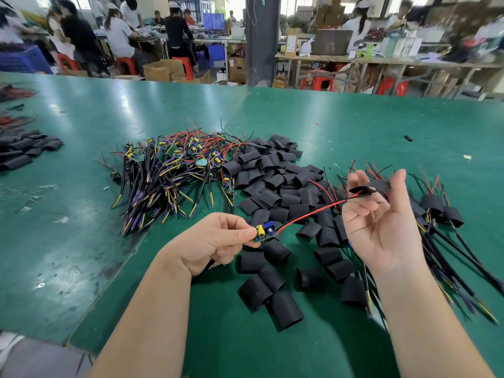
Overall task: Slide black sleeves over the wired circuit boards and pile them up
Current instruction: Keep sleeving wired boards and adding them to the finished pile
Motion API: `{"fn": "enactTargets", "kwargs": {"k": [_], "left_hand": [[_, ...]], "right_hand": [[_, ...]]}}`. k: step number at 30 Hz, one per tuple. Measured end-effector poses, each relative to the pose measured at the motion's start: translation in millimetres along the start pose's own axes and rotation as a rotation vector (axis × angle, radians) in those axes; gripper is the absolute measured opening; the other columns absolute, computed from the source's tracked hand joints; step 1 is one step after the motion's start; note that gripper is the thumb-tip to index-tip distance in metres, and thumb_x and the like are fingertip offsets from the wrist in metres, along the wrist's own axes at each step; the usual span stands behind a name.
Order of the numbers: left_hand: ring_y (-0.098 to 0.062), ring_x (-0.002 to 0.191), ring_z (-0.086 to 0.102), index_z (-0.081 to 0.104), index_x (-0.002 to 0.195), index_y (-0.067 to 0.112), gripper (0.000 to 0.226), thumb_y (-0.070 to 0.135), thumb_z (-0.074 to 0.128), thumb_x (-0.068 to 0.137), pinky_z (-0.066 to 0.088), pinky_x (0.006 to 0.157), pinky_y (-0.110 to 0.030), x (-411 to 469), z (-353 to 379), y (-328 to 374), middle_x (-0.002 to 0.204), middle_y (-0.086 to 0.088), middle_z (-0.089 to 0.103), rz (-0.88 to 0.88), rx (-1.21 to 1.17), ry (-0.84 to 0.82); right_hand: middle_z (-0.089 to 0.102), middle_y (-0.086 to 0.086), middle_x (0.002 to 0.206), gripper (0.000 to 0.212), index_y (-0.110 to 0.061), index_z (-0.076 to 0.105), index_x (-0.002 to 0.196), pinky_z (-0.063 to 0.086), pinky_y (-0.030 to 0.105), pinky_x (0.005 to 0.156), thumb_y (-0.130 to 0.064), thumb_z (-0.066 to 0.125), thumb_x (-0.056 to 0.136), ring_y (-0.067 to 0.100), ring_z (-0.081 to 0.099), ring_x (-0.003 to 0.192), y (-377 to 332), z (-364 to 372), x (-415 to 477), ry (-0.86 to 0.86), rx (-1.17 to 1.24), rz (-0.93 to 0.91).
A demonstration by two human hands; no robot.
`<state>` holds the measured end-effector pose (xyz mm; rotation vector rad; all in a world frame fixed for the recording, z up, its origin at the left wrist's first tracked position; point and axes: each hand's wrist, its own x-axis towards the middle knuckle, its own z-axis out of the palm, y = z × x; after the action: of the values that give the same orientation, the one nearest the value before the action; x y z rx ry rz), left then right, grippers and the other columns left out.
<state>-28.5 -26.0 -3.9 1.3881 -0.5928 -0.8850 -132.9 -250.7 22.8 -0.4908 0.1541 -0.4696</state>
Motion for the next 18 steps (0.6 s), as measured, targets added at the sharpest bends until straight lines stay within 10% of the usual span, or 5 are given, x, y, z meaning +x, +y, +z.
{"fn": "enactTargets", "kwargs": {"k": [18], "left_hand": [[-0.001, 0.033, 0.026, 0.055, 0.073, 0.002, 0.014, 0.014, 0.061, 0.078, 0.019, 0.037, -0.01, 1.8, -2.4, -2.6, 0.056, 0.0, 0.063, -0.024, -0.078, 0.042]], "right_hand": [[0.069, 0.003, 0.081, 0.045, -0.009, 0.056, 0.107, 0.045, 0.011, 0.052, -0.046, 0.056, 0.081, 0.002, 0.047, 0.048, 7.7, 0.7, 1.5, -0.04, -0.116, -0.016]]}}
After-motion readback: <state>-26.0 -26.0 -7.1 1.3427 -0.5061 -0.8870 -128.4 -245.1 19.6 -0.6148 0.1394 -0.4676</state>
